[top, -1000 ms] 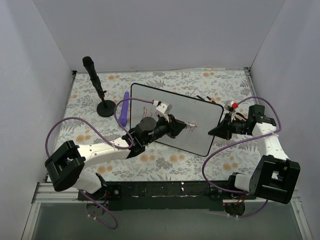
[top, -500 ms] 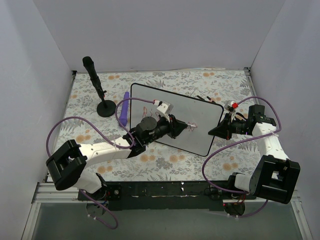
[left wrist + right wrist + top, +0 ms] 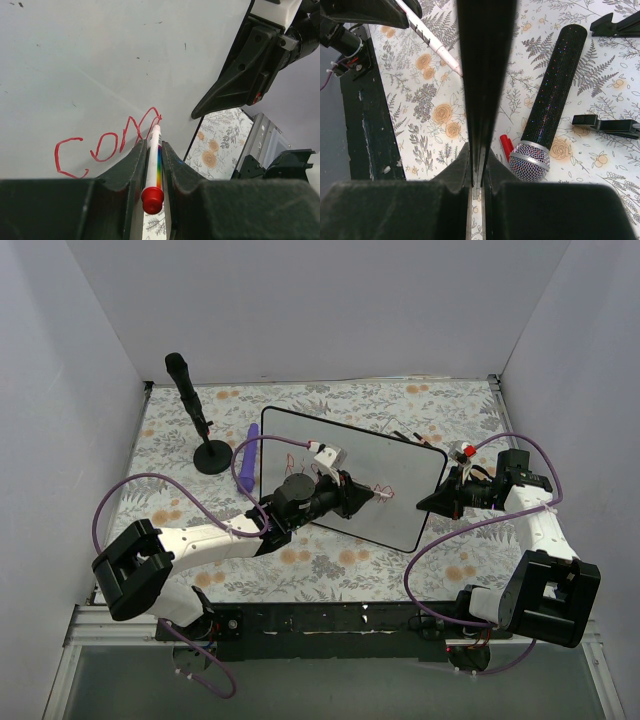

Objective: Write a sentence on the whiteboard
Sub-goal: Write with the whiteboard marker without the cap on the whiteboard.

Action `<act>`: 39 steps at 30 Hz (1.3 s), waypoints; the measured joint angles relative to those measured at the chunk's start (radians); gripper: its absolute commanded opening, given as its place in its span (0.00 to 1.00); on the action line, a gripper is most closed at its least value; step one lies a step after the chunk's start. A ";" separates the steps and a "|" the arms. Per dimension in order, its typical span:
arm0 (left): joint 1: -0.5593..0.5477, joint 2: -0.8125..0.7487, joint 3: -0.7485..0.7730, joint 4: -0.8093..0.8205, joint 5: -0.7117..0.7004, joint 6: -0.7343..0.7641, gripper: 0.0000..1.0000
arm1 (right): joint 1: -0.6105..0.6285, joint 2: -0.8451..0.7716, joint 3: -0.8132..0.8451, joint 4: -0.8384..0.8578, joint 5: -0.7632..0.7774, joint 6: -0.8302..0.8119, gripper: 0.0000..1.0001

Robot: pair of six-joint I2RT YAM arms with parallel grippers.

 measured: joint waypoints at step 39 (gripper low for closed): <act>0.006 0.067 -0.025 -0.045 0.094 -0.057 0.00 | 0.000 0.000 0.000 0.001 0.000 0.000 0.01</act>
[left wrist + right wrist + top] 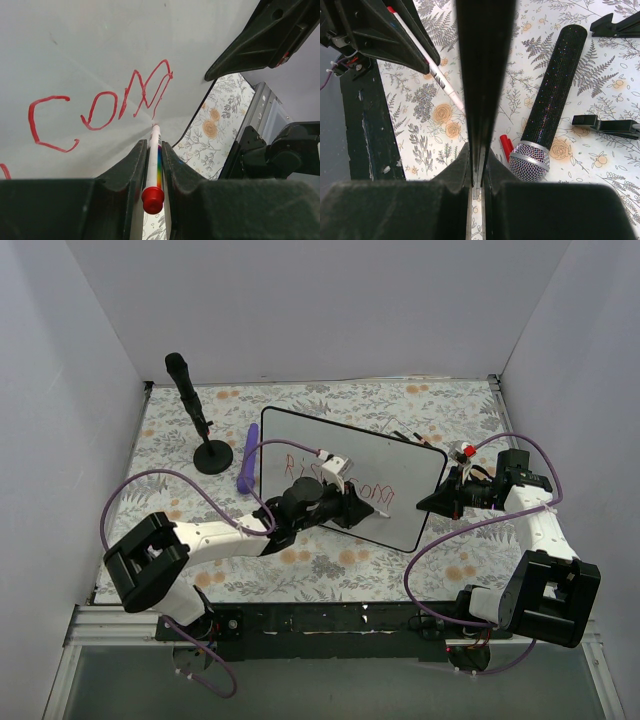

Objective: Write a sentence on the whiteboard
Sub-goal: Write with the whiteboard marker without the cap on the whiteboard.

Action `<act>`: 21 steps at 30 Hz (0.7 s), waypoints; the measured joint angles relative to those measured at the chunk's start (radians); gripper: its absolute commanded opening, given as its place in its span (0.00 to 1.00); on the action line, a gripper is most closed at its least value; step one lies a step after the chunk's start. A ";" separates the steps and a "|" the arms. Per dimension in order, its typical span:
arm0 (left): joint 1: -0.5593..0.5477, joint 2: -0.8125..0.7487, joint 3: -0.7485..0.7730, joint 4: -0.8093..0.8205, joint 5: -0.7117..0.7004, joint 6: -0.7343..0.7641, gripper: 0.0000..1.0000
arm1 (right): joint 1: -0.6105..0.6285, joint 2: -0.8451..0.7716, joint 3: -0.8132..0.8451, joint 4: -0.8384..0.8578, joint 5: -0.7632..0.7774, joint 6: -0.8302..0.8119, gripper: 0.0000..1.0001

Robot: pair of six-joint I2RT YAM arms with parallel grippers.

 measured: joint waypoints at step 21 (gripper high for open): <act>0.005 -0.230 -0.006 -0.029 0.033 0.013 0.00 | 0.001 0.000 0.000 0.000 0.000 0.000 0.01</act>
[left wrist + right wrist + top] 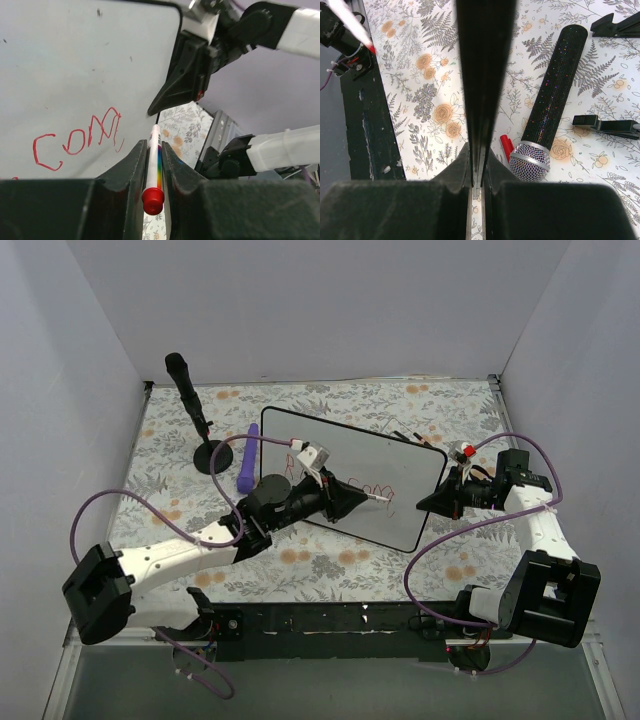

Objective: Write a sentence on the whiteboard
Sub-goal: Write with the whiteboard marker without the cap on the whiteboard.

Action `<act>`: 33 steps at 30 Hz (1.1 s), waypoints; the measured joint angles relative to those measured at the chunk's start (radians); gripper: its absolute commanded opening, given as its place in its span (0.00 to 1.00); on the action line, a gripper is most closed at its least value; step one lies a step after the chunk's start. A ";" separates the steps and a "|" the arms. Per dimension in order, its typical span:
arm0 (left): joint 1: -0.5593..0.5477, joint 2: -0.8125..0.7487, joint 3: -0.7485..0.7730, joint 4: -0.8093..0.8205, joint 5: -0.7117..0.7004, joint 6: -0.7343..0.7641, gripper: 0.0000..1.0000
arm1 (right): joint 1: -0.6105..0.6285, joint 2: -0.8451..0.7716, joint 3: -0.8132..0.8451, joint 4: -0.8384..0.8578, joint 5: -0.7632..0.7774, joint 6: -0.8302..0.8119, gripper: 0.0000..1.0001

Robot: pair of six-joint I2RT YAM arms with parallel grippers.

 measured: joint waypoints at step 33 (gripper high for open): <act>0.033 -0.261 -0.306 0.032 -0.015 -0.089 0.00 | 0.004 0.003 0.000 0.000 0.000 0.001 0.01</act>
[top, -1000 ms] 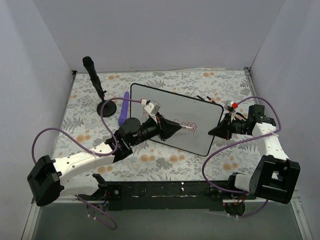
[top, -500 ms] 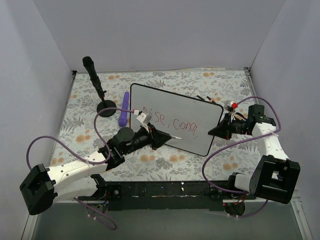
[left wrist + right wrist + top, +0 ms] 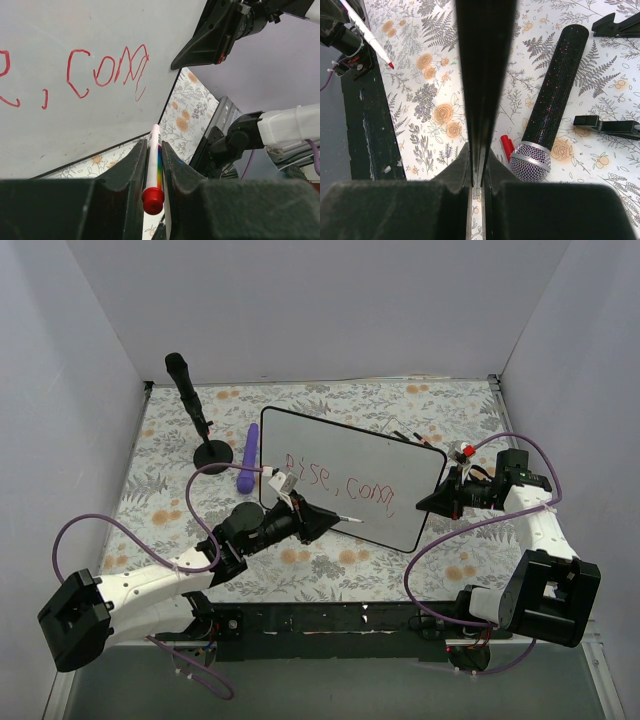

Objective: Write a sentence on the whiteboard
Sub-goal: Write with the whiteboard marker without the cap on the whiteboard.

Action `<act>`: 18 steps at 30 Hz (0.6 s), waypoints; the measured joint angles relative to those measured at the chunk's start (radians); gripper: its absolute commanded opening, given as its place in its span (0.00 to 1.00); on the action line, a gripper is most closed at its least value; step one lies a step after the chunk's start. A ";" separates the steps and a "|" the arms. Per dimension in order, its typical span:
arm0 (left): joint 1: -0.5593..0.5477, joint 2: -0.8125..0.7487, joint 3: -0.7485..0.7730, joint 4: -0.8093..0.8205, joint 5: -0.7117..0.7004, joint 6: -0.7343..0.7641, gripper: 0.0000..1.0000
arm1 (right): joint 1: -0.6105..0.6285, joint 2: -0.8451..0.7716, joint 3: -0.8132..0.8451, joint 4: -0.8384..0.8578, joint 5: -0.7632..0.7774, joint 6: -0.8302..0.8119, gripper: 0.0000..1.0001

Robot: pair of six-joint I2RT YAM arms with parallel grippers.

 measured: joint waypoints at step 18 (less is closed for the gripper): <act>-0.016 0.082 0.048 0.010 -0.003 0.010 0.00 | 0.002 0.001 0.000 0.000 0.000 0.000 0.01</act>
